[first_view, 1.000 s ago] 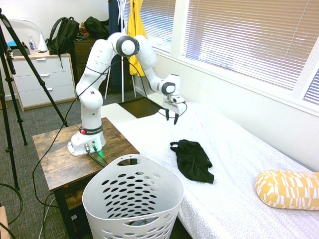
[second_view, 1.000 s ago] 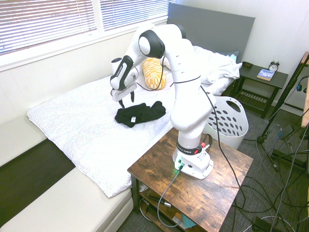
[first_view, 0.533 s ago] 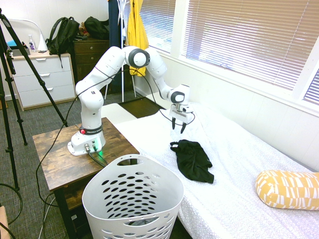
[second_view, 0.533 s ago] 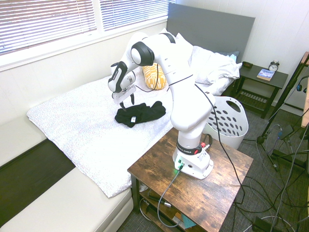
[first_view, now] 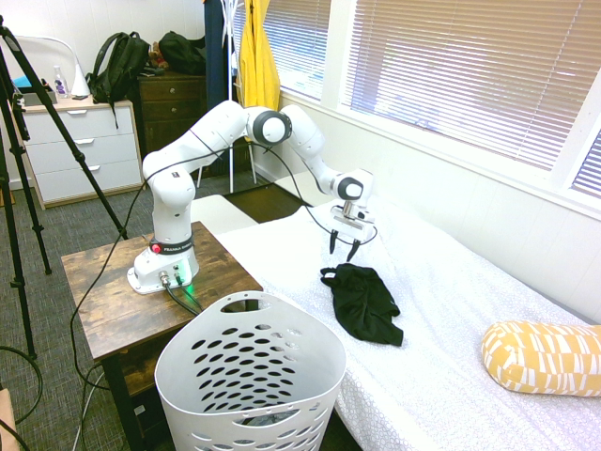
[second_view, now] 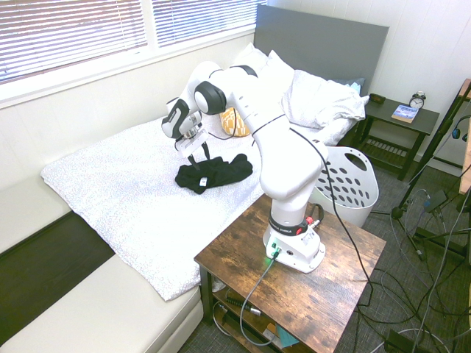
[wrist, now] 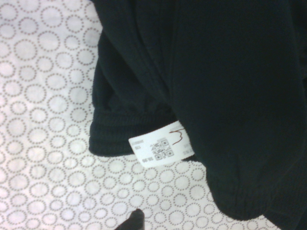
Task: Put my clothes in the laundry bag
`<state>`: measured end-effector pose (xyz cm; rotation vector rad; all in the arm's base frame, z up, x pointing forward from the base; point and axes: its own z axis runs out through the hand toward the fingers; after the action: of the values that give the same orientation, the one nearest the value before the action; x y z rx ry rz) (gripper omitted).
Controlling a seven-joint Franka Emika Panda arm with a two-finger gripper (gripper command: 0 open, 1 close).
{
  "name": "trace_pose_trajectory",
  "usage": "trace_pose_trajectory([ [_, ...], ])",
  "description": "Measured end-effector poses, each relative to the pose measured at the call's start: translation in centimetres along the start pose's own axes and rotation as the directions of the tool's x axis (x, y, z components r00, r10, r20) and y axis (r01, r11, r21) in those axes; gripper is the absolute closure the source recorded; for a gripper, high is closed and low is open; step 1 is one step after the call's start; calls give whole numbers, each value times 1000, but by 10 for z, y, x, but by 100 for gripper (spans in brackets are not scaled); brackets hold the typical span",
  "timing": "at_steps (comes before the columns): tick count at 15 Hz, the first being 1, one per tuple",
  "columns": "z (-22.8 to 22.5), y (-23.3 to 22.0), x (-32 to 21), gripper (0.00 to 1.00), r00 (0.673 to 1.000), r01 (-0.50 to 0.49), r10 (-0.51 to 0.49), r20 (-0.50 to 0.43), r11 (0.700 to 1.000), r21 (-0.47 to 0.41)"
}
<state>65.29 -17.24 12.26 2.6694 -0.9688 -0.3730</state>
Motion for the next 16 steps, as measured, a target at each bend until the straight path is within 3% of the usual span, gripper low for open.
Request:
trace_pose_trajectory([
  [11,65,-9,29,0,998,-9,13,58,998,-67],
  [16,81,-9,35,0,998,-29,31,51,999,-40],
])
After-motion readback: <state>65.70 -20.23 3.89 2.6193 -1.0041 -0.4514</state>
